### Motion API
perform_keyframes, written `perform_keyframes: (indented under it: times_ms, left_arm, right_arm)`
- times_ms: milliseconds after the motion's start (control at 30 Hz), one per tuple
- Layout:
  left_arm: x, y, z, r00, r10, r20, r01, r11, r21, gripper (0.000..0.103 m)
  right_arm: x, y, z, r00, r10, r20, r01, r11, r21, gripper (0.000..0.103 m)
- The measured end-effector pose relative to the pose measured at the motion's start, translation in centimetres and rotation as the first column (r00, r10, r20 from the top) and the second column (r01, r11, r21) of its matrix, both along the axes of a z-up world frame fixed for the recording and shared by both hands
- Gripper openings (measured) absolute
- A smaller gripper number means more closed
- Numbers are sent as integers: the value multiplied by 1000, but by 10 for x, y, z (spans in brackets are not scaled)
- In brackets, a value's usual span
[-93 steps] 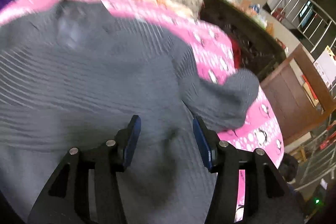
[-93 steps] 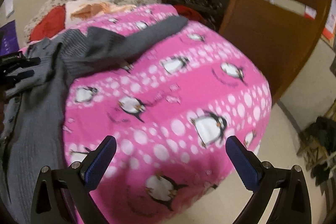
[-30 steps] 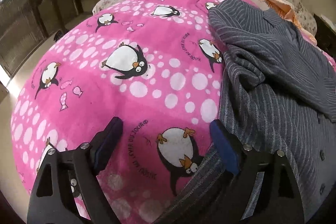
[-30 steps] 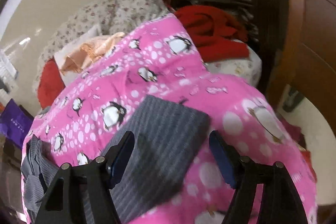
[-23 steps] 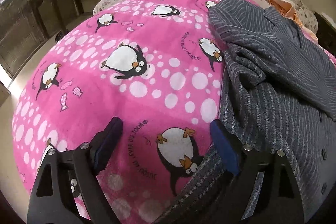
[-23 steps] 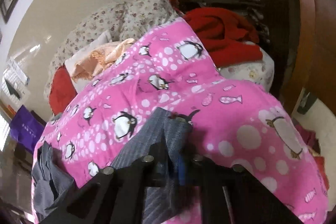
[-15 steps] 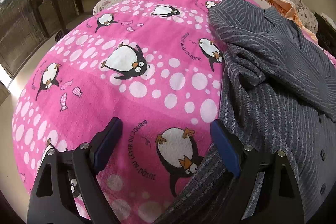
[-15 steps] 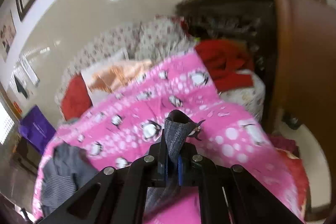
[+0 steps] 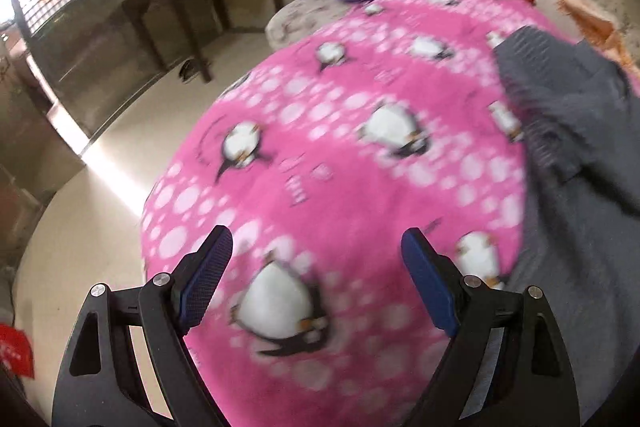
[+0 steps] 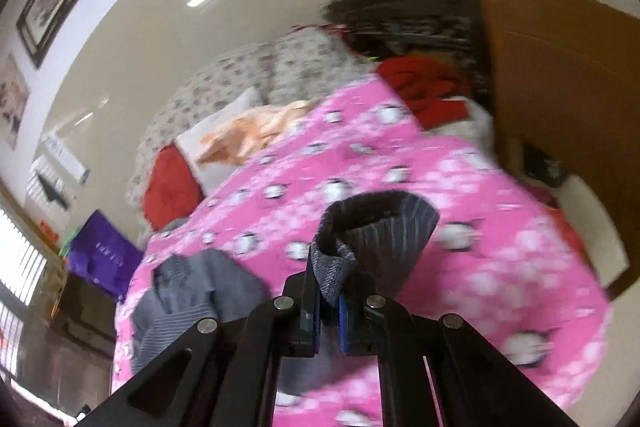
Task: Fold large clothes
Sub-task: 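Lay the held sleeve across the jacket front and open the right gripper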
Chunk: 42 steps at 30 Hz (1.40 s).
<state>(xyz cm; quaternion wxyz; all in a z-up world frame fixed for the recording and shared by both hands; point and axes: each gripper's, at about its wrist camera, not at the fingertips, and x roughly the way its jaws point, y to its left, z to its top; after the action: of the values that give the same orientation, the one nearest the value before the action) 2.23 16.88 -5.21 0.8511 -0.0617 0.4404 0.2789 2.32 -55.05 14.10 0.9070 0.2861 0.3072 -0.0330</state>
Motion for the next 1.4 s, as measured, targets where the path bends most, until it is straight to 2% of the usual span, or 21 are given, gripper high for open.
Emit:
perform_keyframes:
  times_ms: [67,133,200,267,300,433,500,567,667,800,833,867,900,967,1100,1167,1233,1267,1300,1333,1400]
  left_arm:
    - [-7,6,-11,1000,27,-12,-27,1000,-5,87]
    - [-17,10,-14,999,38,20,-38,999,-19,87]
    - [-26,12,-14,997,70,38,-70,998,-3,87]
    - [-35,15,-13,995,81,59,-80,997,-23,87]
    - [-38,17,-14,994,85,70,-83,996,-33,87]
    - [-42,24,-18,992,84,96,-76,993,-85,87]
    - [-38,24,-18,992,79,97,-70,993,-92,87]
    - [-38,23,-19,992,74,99,-64,994,-93,87]
    - [-36,25,-19,992,69,102,-59,994,-95,87]
    - [-36,24,-20,992,72,104,-63,994,-92,87]
    - [-36,23,-20,992,72,103,-63,994,-89,87]
    - [-36,23,-20,992,72,102,-63,994,-89,87]
    - [-36,23,-20,992,72,102,-63,994,-90,87]
    - [-35,23,-20,992,72,102,-63,994,-91,87]
    - [-35,23,-20,992,73,100,-64,994,-89,87]
    - [-35,22,-21,993,74,95,-67,994,-83,87]
    - [-35,21,-21,993,76,90,-70,995,-72,87]
    - [-35,20,-21,993,78,87,-72,995,-63,87]
    - [-34,19,-21,993,79,83,-75,996,-56,87]
    - [-33,17,-21,994,79,77,-76,996,-45,87]
    - [-32,16,-20,994,78,72,-76,997,-32,87]
  right_arm:
    - [17,46,10,997,62,34,-62,998,-5,6]
    - [31,93,18,991,118,64,-117,993,-13,6]
    - [51,165,33,972,208,111,-206,978,-29,6]
    - [62,225,38,947,286,145,-282,958,-46,6]
    - [72,273,43,922,350,166,-344,937,-64,6]
    - [101,393,56,829,530,177,-520,848,-102,6]
    - [113,457,40,779,609,149,-593,793,-140,6]
    - [120,507,8,745,661,92,-645,749,-151,6]
    - [112,550,-46,711,703,-16,-689,693,-213,6]
    - [91,553,-114,678,725,-120,-730,644,-229,9]
    - [87,548,-130,651,744,-148,-755,617,-221,15]
    - [80,549,-148,614,762,-206,-788,575,-221,33]
    - [79,547,-156,598,767,-233,-800,557,-222,45]
    - [66,531,-165,576,779,-247,-817,535,-216,46]
    - [36,476,-153,567,795,-217,-823,537,-184,52]
    - [26,448,-145,588,777,-225,-807,542,-235,52]
    - [21,403,-133,638,739,-217,-762,566,-313,52]
    - [28,372,-127,694,687,-217,-712,608,-351,53]
    - [35,355,-123,724,656,-213,-682,636,-362,53]
    - [48,325,-117,777,598,-197,-623,683,-382,53]
    - [71,290,-110,822,541,-178,-562,721,-405,53]
